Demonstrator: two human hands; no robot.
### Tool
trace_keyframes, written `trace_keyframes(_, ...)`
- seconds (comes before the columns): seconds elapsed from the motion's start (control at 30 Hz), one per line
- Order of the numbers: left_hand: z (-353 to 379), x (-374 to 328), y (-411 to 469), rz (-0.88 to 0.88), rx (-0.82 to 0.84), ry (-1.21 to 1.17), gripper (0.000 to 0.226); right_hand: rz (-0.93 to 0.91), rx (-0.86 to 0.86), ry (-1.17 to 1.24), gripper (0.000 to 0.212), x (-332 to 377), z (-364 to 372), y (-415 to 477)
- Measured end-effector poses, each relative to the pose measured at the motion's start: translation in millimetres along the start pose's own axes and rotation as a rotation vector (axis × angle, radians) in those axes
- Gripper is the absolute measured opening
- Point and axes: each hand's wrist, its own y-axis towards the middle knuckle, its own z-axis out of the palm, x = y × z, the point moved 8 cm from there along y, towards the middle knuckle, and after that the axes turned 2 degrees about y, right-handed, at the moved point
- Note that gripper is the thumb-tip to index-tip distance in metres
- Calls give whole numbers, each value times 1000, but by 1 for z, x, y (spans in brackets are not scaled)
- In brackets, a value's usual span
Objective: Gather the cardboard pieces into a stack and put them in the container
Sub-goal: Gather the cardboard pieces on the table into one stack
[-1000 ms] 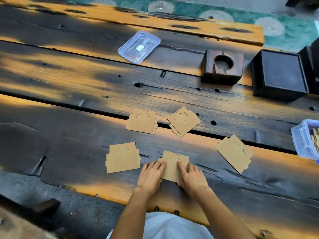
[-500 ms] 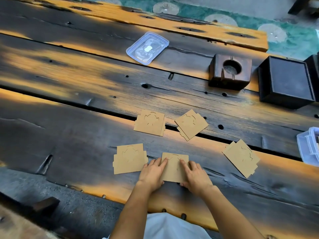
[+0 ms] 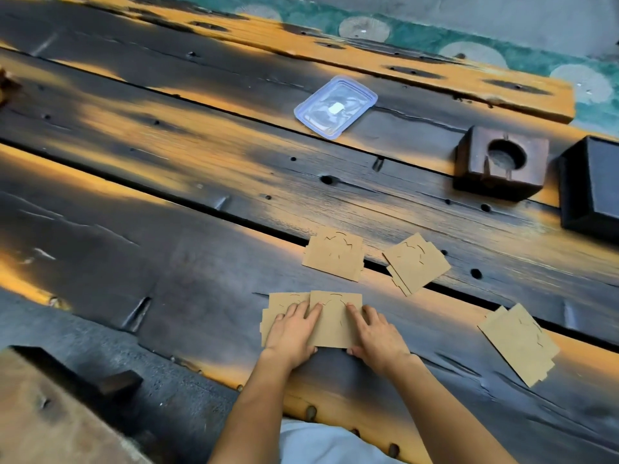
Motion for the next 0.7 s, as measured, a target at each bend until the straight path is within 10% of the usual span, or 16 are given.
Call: trace_keyframes(0.7,-1,69,-18,-85,-4,-20,94,-76,28,-39,95,64,4,35)
